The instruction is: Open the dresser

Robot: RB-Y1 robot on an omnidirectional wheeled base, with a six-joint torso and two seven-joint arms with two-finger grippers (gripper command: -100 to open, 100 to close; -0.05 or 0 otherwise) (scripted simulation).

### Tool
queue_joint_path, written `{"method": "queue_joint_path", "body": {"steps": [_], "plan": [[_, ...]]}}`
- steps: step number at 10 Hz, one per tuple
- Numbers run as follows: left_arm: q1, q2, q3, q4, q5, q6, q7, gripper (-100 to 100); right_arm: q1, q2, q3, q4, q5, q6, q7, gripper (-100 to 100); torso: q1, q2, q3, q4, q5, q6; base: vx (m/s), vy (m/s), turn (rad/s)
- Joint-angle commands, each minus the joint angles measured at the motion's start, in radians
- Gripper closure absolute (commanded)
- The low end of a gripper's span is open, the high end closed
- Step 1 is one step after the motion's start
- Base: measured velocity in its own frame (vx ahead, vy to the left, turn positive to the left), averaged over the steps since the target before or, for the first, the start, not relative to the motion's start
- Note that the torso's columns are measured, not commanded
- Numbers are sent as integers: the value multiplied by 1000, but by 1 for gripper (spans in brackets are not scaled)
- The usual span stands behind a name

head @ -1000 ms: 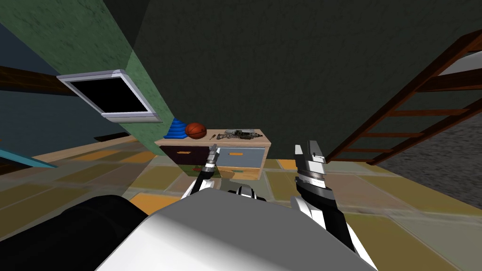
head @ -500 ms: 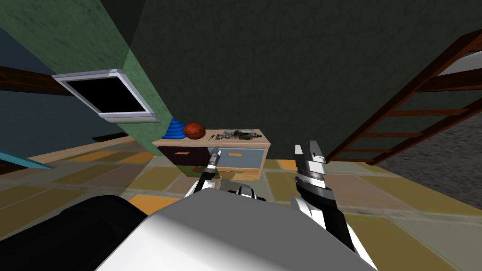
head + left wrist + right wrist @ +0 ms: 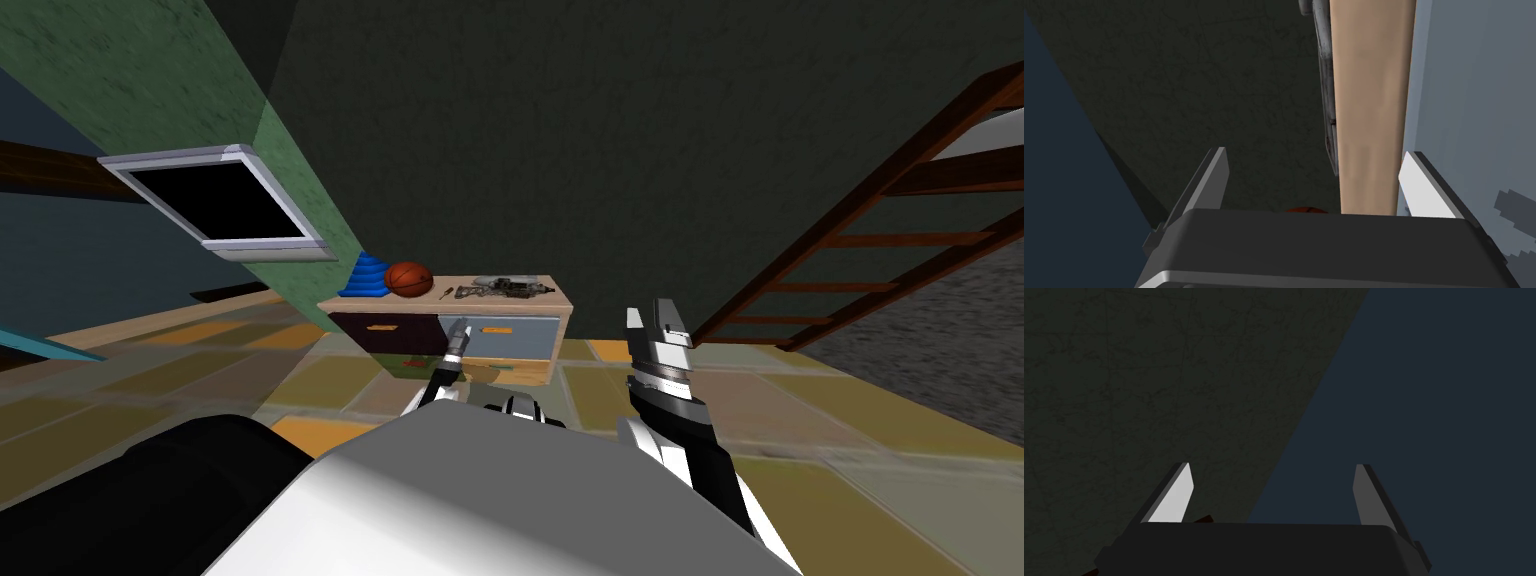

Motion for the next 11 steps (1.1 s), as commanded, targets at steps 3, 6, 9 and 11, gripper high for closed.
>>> {"method": "queue_joint_path", "body": {"steps": [3, 6, 9, 11], "plan": [[-28, -13, 0, 127, -7, -6, 4, -100, 0, 0, 0, 0, 0, 0, 0, 0, 1, 0, 0, 0, 0, 0, 32, -24, -7], [-41, -24, 0, 186, -11, -10, 6, -100, 0, 0, 0, 0, 0, 0, 0, 0, 1, 1, 0, 0, 0, 0, 26, -16, -5], [-60, -52, 0, 267, -16, -17, 8, -100, 0, 0, 0, 0, 0, 0, 0, 0, 0, 0, 0, 0, 0, 0, 28, -20, -8], [-70, -82, 0, 313, -18, -21, 9, -100, 0, 0, 0, 0, 0, 0, 0, 0, 0, 0, 0, 0, 0, 0, 28, -23, -7]]}}
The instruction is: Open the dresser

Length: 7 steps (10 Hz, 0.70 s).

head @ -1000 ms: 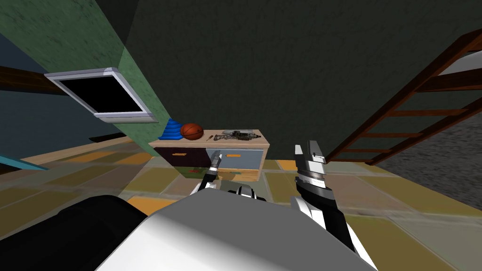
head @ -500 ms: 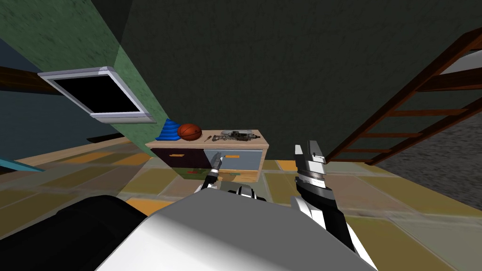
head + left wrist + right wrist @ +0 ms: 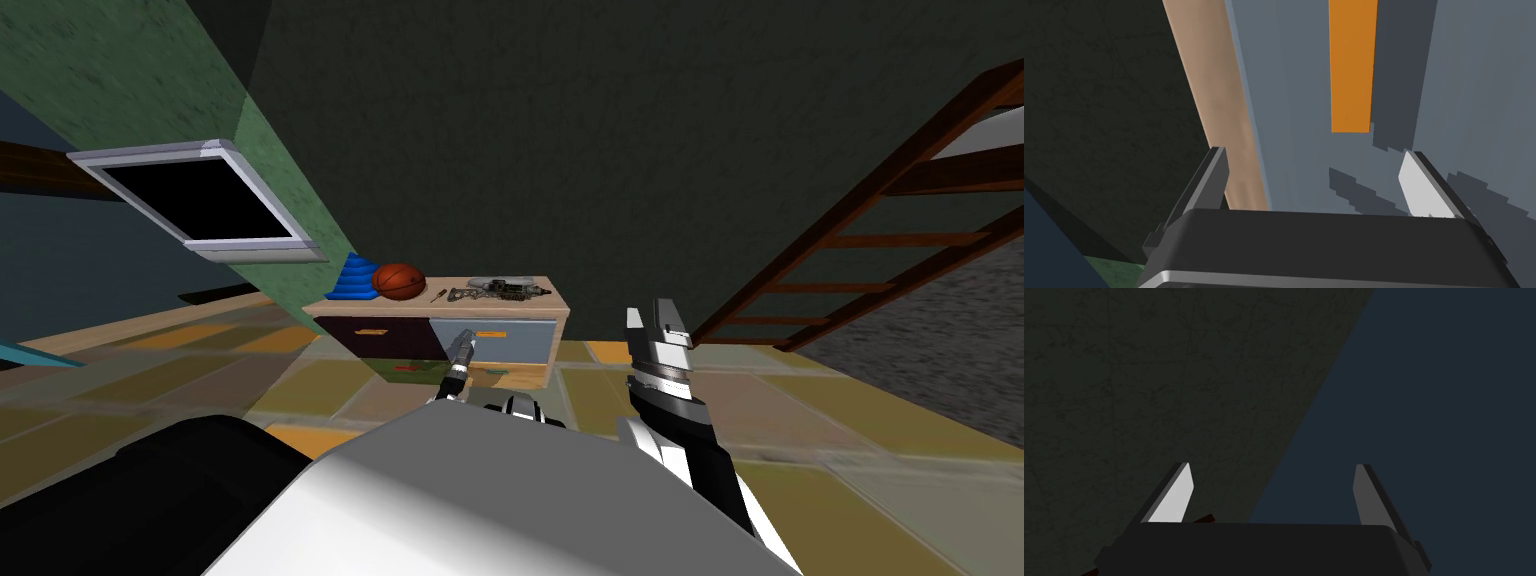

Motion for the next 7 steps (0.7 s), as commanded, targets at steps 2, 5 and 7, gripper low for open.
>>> {"method": "queue_joint_path", "body": {"steps": [2, 5, 7], "plan": [[-24, -68, 1, 84, -4, -9, 1, -100, 0, 0, 0, 0, 0, 0, 0, 0, 1, 0, 0, 0, 0, 0, 24, -14, -5], [-26, -98, 0, 102, -5, -14, 2, -100, 0, 0, 0, 0, 0, 0, 0, 0, 0, 1, 0, 0, 0, 0, 13, -9, -2], [-33, -97, 4, 95, -4, -2, 3, -100, 0, 0, 0, 0, 0, 0, 0, 0, 1, -2, -1, 0, 0, 0, 47, 4, -3]]}}
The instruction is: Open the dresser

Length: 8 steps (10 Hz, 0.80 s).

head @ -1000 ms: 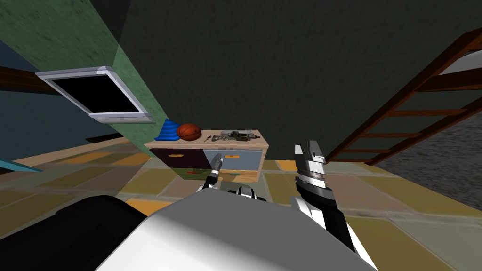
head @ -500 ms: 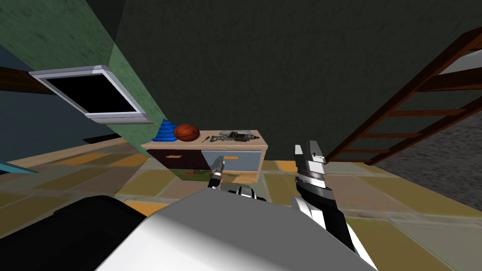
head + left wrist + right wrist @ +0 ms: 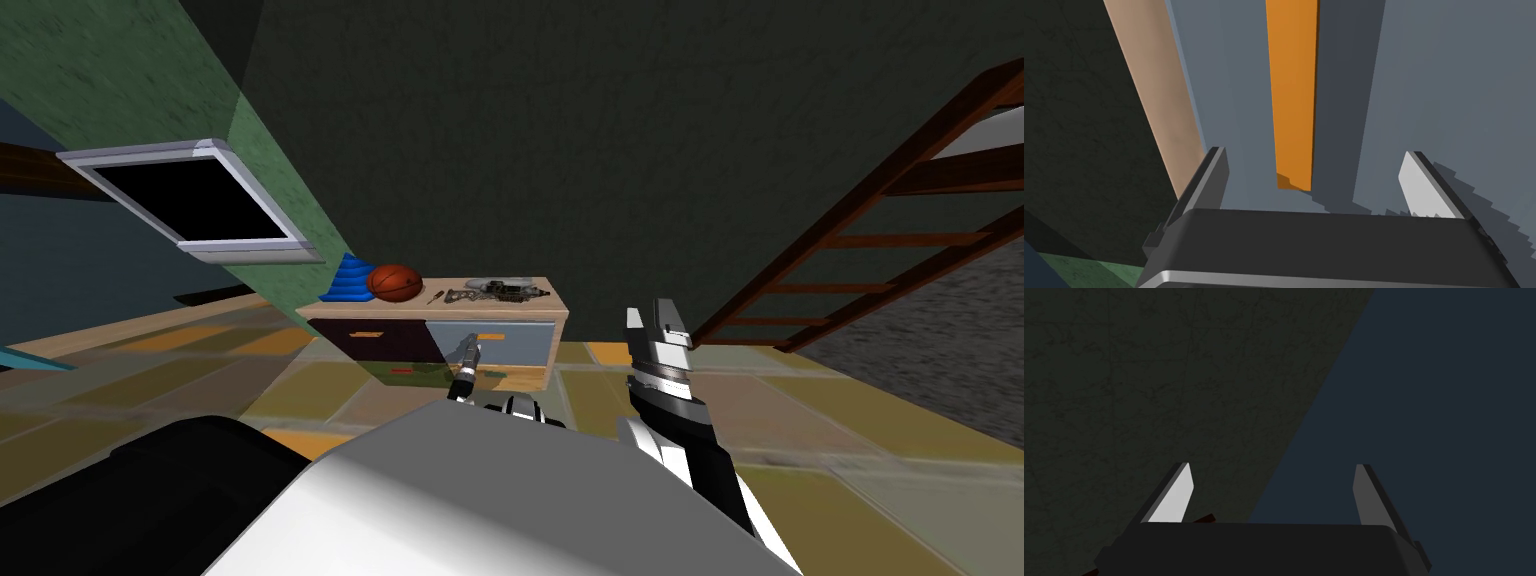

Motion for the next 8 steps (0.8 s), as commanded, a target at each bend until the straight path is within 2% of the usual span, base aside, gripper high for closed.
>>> {"method": "queue_joint_path", "body": {"steps": [1, 2, 5, 6, 7, 8], "plan": [[-1, 0, 1, -1, 0, 4, 0, 100, 0, 0, 0, 0, 0, 0, 0, 0, -1, 1, 0, 0, 0, 0, 5, 1, 1], [10, 1, -4, -17, 0, 8, 1, 100, 0, 0, 0, 0, 0, 0, 0, 0, -1, 3, 2, 1, 0, 0, -101, -18, 24], [31, 3, -14, -48, -2, 16, 2, 100, -1, 0, 0, 0, 0, 0, 0, 0, -1, 7, 4, 2, 0, 0, -211, -28, 10], [26, 2, -12, -39, -2, 12, 2, 100, -1, 0, 0, 0, 0, 0, 0, 0, -1, 3, 2, 1, 0, 0, -90, -9, 2], [27, 30, -12, -40, -1, 14, 2, -100, 0, 0, 0, 0, 0, 0, 0, 0, 0, -4, -2, -1, 0, 0, -20, -3, -3], [26, 48, -12, -40, -1, 16, 2, -100, 0, 0, 0, 0, 0, 0, 0, 0, 0, -7, -4, -2, 0, 0, 0, 0, 0]]}}
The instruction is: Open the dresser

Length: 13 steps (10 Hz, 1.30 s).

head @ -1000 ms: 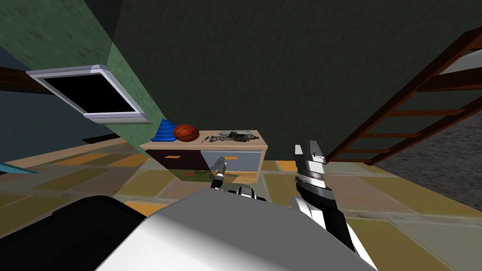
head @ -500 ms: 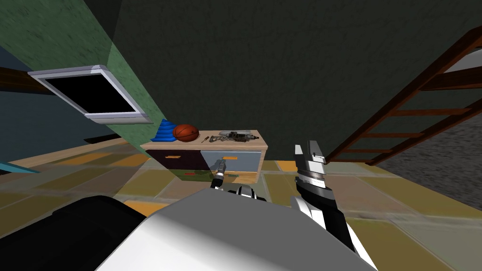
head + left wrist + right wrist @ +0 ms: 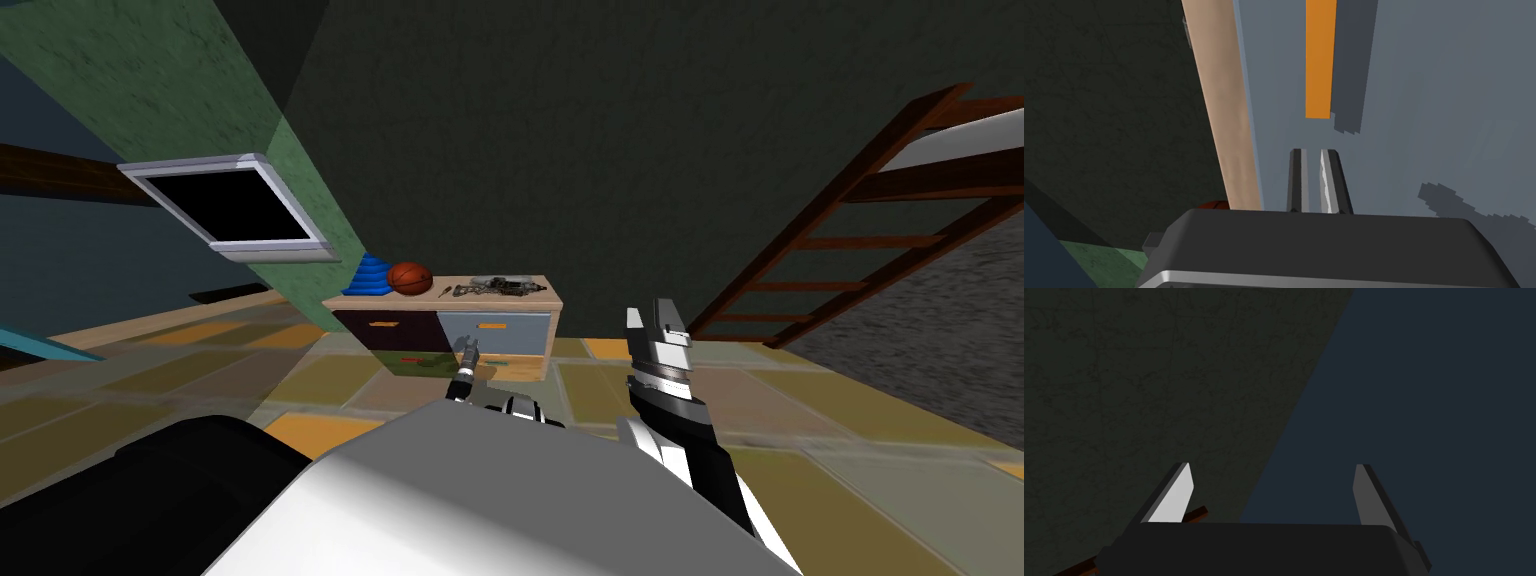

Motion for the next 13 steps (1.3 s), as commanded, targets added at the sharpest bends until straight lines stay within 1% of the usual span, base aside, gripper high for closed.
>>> {"method": "queue_joint_path", "body": {"steps": [1, 4, 5, 6, 7, 8, 12, 13], "plan": [[-1, 49, 0, 0, 0, 4, 0, -100, 0, 0, 0, 0, 0, 0, 0, 0, 0, 2, 1, 1, 0, 0, 23, 0, 1], [-6, 104, 2, -3, 2, 15, 0, -100, 0, 0, 0, 0, 0, 0, 0, 0, -1, 10, 6, 3, 0, 0, 30, -1, 0], [-15, 89, 6, -12, 5, 39, 1, -100, 0, 0, 0, 0, 0, 0, 0, 0, -1, 10, 6, 3, 0, 0, 89, 7, 2], [-20, 104, 8, -17, 7, 53, 1, -100, 0, 0, 0, 0, 0, 0, 0, 0, -1, 7, 4, 2, 0, 0, 114, -4, -3], [-27, 99, 10, -23, 9, 71, 1, -100, 0, 0, 0, 0, 0, 0, 0, 0, -2, 6, 4, 2, 0, 0, 129, -5, 1], [-30, 63, 12, -27, 10, 77, 2, -100, 0, 0, 0, 0, 0, 0, 0, 0, -1, 6, 4, 2, 0, 0, 113, -3, 2], [-32, -14, 13, -31, 11, 83, 2, -100, 0, 0, 0, 0, 0, 0, 0, 0, -1, 13, 8, 4, 0, 0, 26, 3, 0], [-32, -2, 12, -30, 11, 83, 2, -100, 0, 0, 0, 0, 0, 0, 0, 0, -1, 11, 7, 3, 0, 0, 0, 0, 0]]}}
